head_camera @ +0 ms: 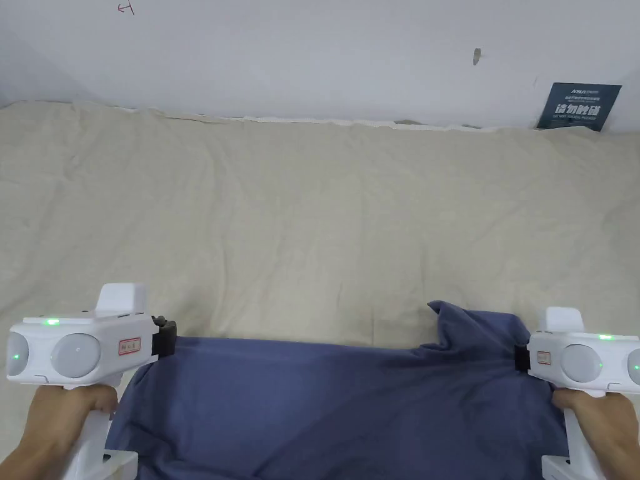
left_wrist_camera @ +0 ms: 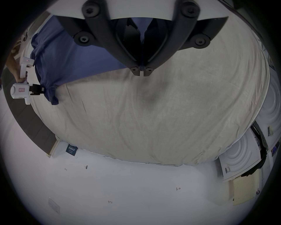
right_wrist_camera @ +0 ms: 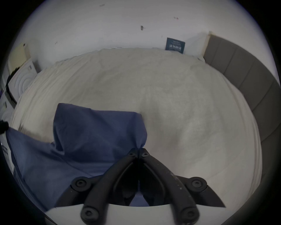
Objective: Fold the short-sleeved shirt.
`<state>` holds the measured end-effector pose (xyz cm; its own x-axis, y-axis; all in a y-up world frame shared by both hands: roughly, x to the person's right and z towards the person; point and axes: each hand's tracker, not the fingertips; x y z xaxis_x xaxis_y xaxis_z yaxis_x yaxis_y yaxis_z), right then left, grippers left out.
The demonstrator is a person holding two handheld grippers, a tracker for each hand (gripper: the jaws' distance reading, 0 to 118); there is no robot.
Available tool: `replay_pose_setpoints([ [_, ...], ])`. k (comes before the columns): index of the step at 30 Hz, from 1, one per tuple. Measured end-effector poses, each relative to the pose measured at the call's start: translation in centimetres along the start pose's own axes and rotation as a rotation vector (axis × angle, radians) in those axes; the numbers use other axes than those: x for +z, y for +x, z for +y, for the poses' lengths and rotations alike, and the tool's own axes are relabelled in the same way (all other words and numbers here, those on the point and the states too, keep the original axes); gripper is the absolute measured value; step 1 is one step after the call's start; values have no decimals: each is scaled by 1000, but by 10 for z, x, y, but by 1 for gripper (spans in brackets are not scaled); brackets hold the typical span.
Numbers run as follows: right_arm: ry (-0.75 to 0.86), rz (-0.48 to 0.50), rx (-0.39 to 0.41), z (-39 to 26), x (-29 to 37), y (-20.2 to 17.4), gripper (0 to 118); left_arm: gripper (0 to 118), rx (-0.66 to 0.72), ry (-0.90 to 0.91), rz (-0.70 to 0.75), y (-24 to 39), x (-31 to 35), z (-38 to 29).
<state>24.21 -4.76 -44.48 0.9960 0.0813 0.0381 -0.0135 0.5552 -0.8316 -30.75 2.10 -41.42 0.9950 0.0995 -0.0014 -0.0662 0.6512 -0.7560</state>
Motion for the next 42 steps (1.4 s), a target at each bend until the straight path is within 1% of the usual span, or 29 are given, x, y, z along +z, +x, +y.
replay_pose_setpoints([
  [1,43,-18,20,-1,4,5,3,2,10,3,4,-1,3,-1],
  [3,131,-11,9,-5,31,6,3,2,21,19,12,1,11,-5],
  [6,220,7,3,-17,90,3,3,2,22,41,23,0,29,-12],
  [8,271,27,14,-30,126,5,3,2,37,57,28,-1,44,-18],
  [10,326,50,5,-46,166,6,3,2,64,82,36,-5,62,-25],
  [11,356,57,-11,-57,184,8,3,2,71,96,39,-11,67,-30],
  [15,384,89,-38,-103,232,20,3,2,116,121,30,-21,106,-56],
  [17,374,113,-55,-126,243,25,3,2,125,118,29,-25,120,-72],
  [22,296,151,-108,-192,245,31,3,2,147,58,53,-35,131,-124],
  [26,206,134,-141,-234,227,30,3,2,139,8,79,-33,127,-164],
  [28,172,101,-166,-253,216,27,3,2,131,-24,85,-32,122,-181],
  [34,73,55,-193,-281,181,20,3,3,78,-126,154,-30,99,-215],
  [38,66,35,-202,-278,188,13,5,3,92,-145,159,-28,94,-218],
  [39,77,30,-214,-275,195,12,10,8,99,-135,162,-25,101,-214],
  [40,96,21,-229,-270,204,12,22,21,111,-116,164,-24,105,-209],
  [41,132,7,-234,-263,213,11,38,47,119,-97,168,-23,110,-204],
  [42,167,-2,-230,-256,222,11,66,86,130,-72,164,-22,116,-197],
])
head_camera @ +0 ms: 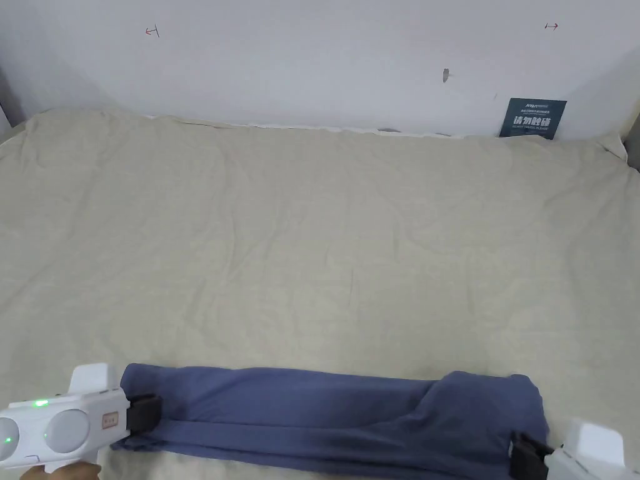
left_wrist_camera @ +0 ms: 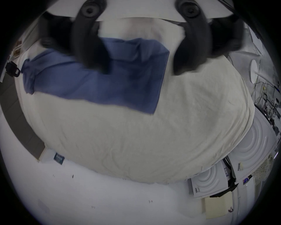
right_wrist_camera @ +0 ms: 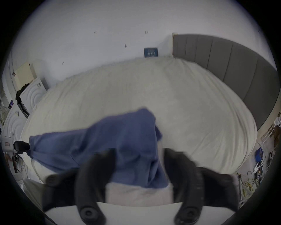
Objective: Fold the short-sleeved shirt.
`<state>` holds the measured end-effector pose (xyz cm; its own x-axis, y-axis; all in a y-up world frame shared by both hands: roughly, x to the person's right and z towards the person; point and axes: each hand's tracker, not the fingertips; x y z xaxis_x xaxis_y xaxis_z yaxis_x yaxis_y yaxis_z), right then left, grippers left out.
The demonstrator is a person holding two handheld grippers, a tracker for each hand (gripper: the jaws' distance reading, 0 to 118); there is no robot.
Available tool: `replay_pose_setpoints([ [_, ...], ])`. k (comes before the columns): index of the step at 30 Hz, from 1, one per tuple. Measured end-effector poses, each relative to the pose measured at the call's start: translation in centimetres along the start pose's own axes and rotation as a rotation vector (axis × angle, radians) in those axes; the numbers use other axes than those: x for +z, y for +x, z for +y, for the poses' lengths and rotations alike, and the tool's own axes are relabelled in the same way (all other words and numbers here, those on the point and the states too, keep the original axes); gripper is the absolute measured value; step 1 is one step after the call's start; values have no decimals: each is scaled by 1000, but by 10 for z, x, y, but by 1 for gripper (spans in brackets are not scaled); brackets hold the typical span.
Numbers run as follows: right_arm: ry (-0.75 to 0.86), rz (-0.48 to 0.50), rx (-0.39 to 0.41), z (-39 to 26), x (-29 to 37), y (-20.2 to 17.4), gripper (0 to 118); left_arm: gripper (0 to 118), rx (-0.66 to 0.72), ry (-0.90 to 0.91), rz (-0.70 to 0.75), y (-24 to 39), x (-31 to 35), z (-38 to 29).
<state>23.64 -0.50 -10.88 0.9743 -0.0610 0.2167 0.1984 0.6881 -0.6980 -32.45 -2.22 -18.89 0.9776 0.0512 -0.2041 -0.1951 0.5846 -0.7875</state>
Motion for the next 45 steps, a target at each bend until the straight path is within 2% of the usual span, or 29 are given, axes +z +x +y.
replay_pose_setpoints([
  [1,36,7,6,10,8,-3,83,105,17,41,-21,2,11,6],
  [2,77,12,8,21,17,-6,96,114,25,91,-51,4,22,13],
  [3,128,12,8,32,26,-10,104,114,33,145,-69,6,34,21],
  [6,274,33,23,64,56,-24,104,114,20,292,-76,20,75,47],
  [10,459,64,50,97,90,-49,104,114,2,583,-55,45,130,65],
  [14,596,37,123,115,110,-75,103,114,-38,752,-48,67,159,73],
  [17,667,-2,158,120,119,-91,98,109,-71,833,-32,79,165,75],
  [18,679,-16,165,120,121,-95,91,97,-85,860,-26,83,167,73],
  [19,690,-21,178,120,123,-97,83,82,-100,876,-19,87,169,71],
  [20,699,-25,187,119,124,-100,69,59,-111,878,-25,90,170,69],
  [21,707,-27,190,117,125,-102,38,19,-123,886,-33,93,168,69],
  [22,718,-27,195,116,126,-104,21,7,-130,877,-40,95,168,69],
  [23,724,-31,200,115,126,-105,13,0,-131,856,-58,96,167,70],
  [25,724,-30,217,115,126,-106,3,0,-115,834,-132,96,162,70],
  [27,720,-5,208,114,125,-104,2,0,-126,823,-123,99,157,69],
  [35,720,-19,215,115,123,-104,1,0,-140,774,-141,90,151,76],
  [39,714,-21,213,117,119,-105,1,0,-78,578,-261,68,133,90],
  [44,694,-20,218,118,109,-109,1,0,88,270,-506,15,87,101],
  [45,688,-20,218,118,107,-110,1,0,136,217,-503,5,79,99],
])
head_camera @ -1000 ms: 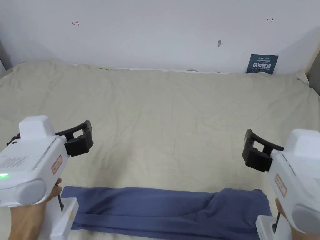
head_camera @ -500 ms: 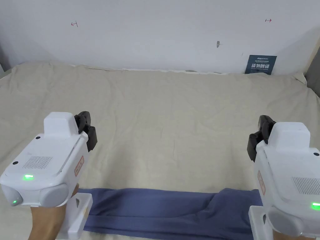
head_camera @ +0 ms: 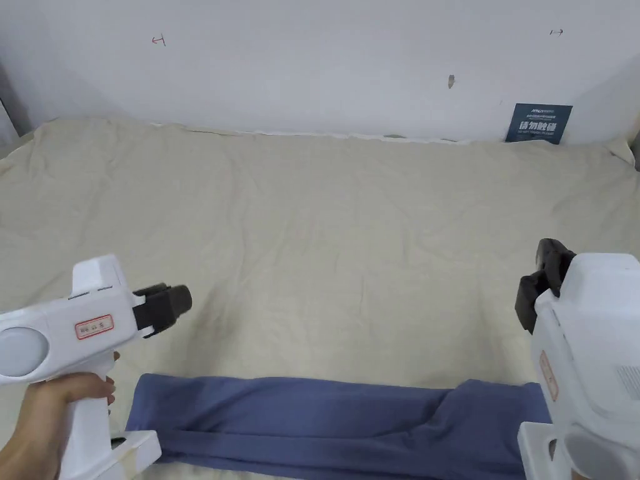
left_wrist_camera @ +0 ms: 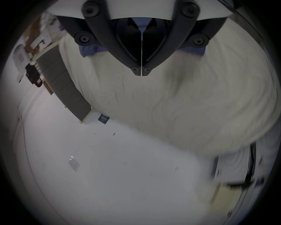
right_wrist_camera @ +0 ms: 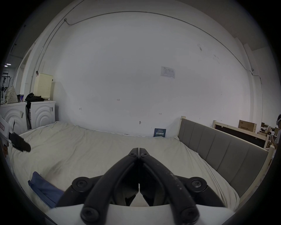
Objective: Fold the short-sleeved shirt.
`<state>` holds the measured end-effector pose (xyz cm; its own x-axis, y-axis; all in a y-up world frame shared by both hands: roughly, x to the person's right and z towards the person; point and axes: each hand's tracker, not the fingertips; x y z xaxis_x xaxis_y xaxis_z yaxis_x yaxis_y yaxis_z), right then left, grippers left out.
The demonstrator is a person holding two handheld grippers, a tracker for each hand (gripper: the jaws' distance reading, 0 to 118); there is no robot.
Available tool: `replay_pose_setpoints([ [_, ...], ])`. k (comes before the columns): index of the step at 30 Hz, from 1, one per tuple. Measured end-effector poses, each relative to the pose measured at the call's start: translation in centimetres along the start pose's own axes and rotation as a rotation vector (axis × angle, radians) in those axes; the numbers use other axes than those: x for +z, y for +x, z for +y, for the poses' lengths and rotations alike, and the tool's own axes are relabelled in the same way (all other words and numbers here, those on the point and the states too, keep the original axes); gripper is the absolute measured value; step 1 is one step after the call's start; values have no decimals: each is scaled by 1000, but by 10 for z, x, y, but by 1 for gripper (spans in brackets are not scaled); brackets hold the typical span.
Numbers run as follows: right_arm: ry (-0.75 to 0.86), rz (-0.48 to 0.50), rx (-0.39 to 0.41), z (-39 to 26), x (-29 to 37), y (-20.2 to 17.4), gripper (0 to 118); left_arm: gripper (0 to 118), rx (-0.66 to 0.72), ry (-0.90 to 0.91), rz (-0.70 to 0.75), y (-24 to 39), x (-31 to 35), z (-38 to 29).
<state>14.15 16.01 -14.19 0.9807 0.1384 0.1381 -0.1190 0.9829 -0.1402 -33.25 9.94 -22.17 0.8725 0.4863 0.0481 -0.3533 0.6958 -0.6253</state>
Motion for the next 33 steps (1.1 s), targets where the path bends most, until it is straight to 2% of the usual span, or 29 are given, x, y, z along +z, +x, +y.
replay_pose_setpoints([
  [6,-43,4,20,-10,-13,-12,1,1,164,-162,9,-78,-16,-22],
  [10,-85,7,-3,-20,-24,-21,1,6,244,-218,29,-115,-26,-43],
  [11,-96,7,-3,-22,-27,-24,1,16,258,-234,22,-122,-29,-48],
  [13,-108,8,-1,-26,-31,-29,1,74,286,-290,16,-133,-36,-54],
  [14,-116,10,3,-28,-31,-32,1,97,295,-319,23,-136,-41,-58],
  [15,-124,14,4,-29,-33,-34,1,111,290,-323,25,-137,-44,-61],
  [20,-165,28,12,-38,-41,-41,1,106,281,-348,17,-148,-58,-73],
  [23,-181,29,19,-41,-43,-42,1,91,269,-355,4,-143,-63,-82],
  [26,-195,33,16,-43,-44,-39,1,87,212,-350,26,-136,-65,-83],
  [28,-199,31,16,-43,-44,-38,1,72,171,-350,55,-133,-66,-84],
  [29,-201,30,13,-44,-44,-37,1,57,114,-361,92,-130,-67,-84],
  [30,-202,29,7,-44,-43,-36,1,34,40,-366,136,-126,-67,-85],
  [31,-204,30,3,-44,-43,-35,1,25,-4,-363,163,-124,-67,-86],
  [32,-204,31,-1,-44,-43,-34,1,22,-33,-365,184,-123,-66,-87],
  [33,-203,30,-5,-44,-42,-33,1,12,3,-361,152,-123,-64,-87],
])
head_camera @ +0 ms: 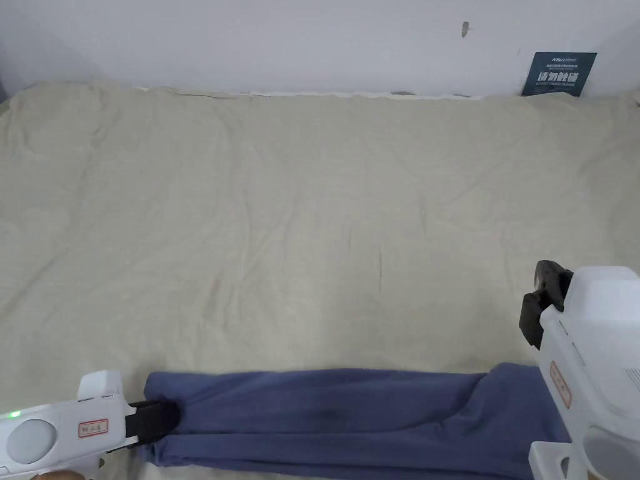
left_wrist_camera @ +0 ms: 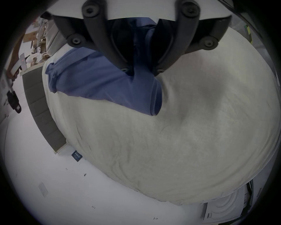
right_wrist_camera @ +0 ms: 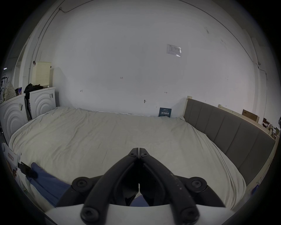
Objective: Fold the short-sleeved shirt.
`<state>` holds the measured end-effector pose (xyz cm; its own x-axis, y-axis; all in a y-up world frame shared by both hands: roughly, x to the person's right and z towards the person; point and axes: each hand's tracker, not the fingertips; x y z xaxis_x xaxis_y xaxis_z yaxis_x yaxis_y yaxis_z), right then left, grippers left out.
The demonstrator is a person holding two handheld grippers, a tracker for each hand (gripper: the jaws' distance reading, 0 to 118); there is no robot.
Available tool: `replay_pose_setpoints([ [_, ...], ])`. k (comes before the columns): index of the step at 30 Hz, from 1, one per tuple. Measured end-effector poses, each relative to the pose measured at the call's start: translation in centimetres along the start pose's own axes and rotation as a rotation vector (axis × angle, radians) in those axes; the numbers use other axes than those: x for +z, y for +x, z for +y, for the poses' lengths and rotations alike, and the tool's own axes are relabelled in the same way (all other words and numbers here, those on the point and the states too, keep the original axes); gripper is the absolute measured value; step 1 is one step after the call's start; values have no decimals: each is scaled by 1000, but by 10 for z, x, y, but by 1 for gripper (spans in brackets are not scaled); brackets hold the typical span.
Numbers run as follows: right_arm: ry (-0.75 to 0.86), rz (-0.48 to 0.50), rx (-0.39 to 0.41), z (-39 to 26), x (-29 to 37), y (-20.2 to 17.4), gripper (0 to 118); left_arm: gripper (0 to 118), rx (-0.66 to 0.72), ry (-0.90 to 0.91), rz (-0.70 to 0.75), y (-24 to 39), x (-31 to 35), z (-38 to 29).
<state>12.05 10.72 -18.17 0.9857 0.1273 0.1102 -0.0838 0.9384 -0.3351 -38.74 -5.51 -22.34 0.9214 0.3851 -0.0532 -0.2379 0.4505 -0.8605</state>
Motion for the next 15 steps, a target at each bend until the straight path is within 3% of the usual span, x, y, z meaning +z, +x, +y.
replay_pose_setpoints([
  [3,6,-1,-8,1,5,3,1,9,28,6,-32,11,1,-1],
  [6,15,-1,-11,3,11,8,1,9,-80,29,0,32,12,1],
  [13,45,-11,-25,10,20,24,1,8,-33,102,35,19,57,27],
  [15,55,-11,-31,11,23,27,1,8,-50,133,115,17,71,29],
])
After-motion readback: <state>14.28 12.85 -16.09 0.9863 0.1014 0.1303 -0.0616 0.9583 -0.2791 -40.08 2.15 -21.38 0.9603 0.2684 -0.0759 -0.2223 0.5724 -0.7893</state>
